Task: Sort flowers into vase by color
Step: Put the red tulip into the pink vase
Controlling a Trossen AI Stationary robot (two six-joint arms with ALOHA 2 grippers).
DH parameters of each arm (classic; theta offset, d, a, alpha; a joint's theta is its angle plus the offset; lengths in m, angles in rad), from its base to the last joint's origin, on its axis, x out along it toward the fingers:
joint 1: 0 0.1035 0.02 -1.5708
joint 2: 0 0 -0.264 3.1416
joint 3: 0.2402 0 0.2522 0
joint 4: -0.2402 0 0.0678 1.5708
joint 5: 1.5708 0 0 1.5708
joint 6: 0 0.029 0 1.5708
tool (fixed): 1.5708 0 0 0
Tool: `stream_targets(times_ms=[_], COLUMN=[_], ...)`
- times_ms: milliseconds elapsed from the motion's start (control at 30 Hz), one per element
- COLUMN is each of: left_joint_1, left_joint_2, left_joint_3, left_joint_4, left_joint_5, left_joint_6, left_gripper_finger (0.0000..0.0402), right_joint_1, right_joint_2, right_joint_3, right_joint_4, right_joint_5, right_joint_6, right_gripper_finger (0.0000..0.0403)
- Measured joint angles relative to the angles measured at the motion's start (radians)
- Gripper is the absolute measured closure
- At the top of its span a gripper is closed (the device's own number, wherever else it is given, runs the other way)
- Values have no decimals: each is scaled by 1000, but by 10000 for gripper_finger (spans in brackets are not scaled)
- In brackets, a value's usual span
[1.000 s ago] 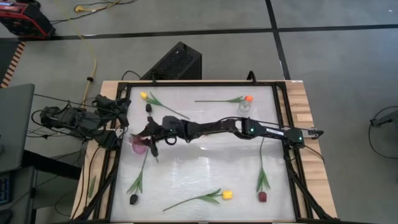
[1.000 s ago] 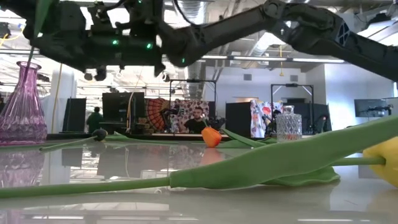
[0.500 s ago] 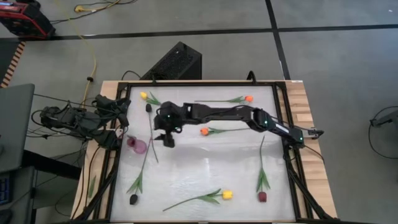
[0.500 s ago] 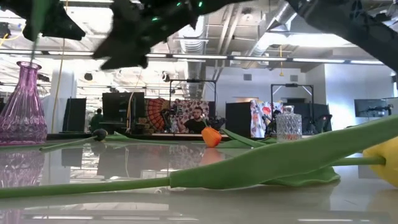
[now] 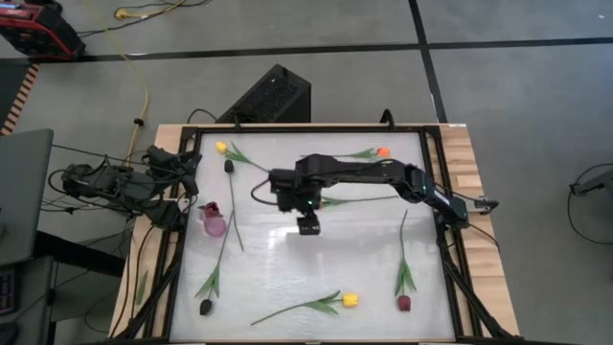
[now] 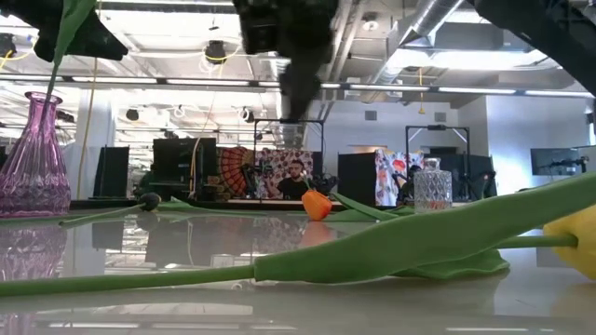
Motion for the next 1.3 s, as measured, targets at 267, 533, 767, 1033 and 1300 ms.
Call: stream_targets(times_ms=[267, 533, 767, 1033, 1300], left_joint_1=[0, 0, 0, 0, 0], left_joint_2=[0, 0, 0, 0, 0], left_joint_3=[0, 0, 0, 0, 0], left_joint_4=[0, 0, 5, 5, 8], left_joint_5=[19, 21, 55, 73, 73], left_joint_6=[2, 3, 19, 23, 29], left_gripper_finger=[304, 304, 304, 304, 304], right_joint_1=[68, 131, 153, 213, 348], right_joint_2=[-5, -8, -6, -40, -290], right_joint_3=[-122, -221, -230, -297, -714], right_joint_4=[-65, 16, -75, -92, -101], right_joint_5=[3, 92, 178, 232, 320], right_joint_6=[36, 124, 204, 267, 355], right_gripper_finger=[143, 143, 143, 143, 143])
